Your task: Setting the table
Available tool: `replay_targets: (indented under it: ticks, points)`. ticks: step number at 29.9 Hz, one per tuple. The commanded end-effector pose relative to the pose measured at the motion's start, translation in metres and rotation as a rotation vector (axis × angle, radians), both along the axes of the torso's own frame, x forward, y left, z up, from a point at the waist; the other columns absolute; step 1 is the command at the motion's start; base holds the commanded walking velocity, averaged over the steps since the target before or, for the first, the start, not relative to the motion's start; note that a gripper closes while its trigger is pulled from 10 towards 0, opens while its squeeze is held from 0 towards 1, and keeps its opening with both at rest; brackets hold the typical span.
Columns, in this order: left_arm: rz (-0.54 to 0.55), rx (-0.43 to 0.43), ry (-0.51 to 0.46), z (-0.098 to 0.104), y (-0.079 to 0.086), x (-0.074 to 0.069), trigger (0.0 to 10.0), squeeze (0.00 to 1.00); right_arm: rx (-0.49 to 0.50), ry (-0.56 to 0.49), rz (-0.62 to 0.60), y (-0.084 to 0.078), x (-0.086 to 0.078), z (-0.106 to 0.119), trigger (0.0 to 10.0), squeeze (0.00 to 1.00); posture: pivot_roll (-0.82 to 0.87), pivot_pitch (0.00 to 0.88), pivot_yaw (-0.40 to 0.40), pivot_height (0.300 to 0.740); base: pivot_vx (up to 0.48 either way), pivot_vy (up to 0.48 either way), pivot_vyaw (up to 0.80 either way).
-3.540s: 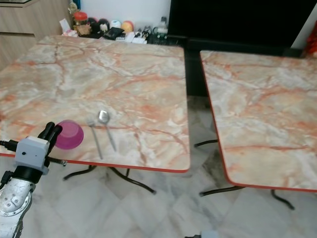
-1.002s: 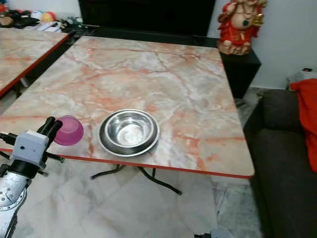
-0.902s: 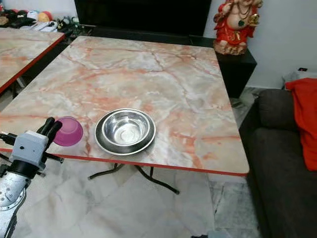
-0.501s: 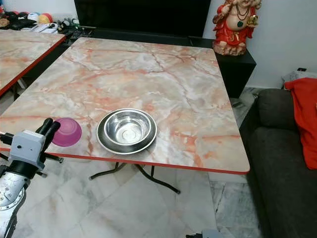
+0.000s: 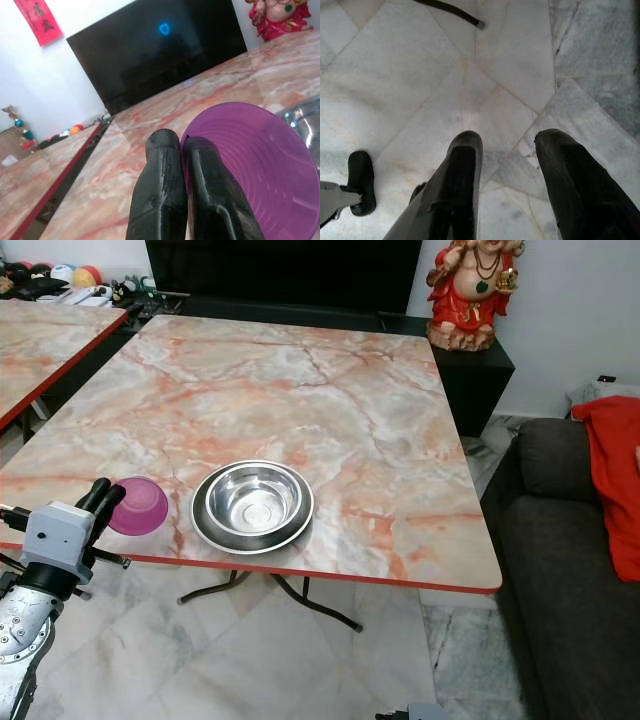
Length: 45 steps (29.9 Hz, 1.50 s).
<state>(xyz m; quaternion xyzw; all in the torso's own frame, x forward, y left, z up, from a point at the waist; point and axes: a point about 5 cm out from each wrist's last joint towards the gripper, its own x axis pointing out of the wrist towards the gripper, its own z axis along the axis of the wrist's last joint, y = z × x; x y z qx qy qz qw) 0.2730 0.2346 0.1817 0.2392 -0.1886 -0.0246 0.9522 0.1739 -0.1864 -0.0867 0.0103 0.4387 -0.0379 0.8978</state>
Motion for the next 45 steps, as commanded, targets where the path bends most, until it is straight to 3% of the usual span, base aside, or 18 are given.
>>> replay_targets:
  ticks: [1,18,26,31,37,45]
  points:
    - [-0.016,-0.009,-0.011,0.004,-0.003,0.0,10.0,0.0,-0.004,0.024,-0.002,-0.002,-0.007,-0.003,10.0,0.0,0.14,0.122,-0.05,0.74,0.304,0.0,0.0]
    - [-0.01,-0.013,-0.028,0.009,-0.003,0.0,10.0,0.0,0.001,0.016,0.007,0.005,-0.002,-0.002,10.0,0.0,0.14,0.134,-0.05,0.74,0.319,0.0,0.0]
    - [-0.004,-0.026,-0.041,0.014,-0.004,0.003,10.0,0.0,0.006,-0.017,0.019,0.017,0.019,0.007,10.0,0.0,0.14,0.137,-0.049,0.74,0.312,0.0,0.0]
    - [-0.028,-0.082,-0.018,0.017,-0.005,0.005,10.0,0.0,0.001,-0.024,0.016,0.012,0.023,0.009,10.0,0.0,0.14,0.138,-0.049,0.74,0.0,0.0,0.0]
    - [0.014,-0.213,-0.005,0.028,0.006,0.012,10.0,0.0,-0.007,-0.014,0.01,-0.002,0.017,0.007,10.0,0.0,0.14,0.142,-0.048,0.74,0.0,0.0,0.0]
    - [0.039,-0.395,0.168,0.033,0.019,0.029,10.0,0.0,-0.008,-0.004,0.006,-0.005,0.014,0.006,10.0,0.0,0.14,0.146,-0.045,0.74,0.0,0.0,0.0]
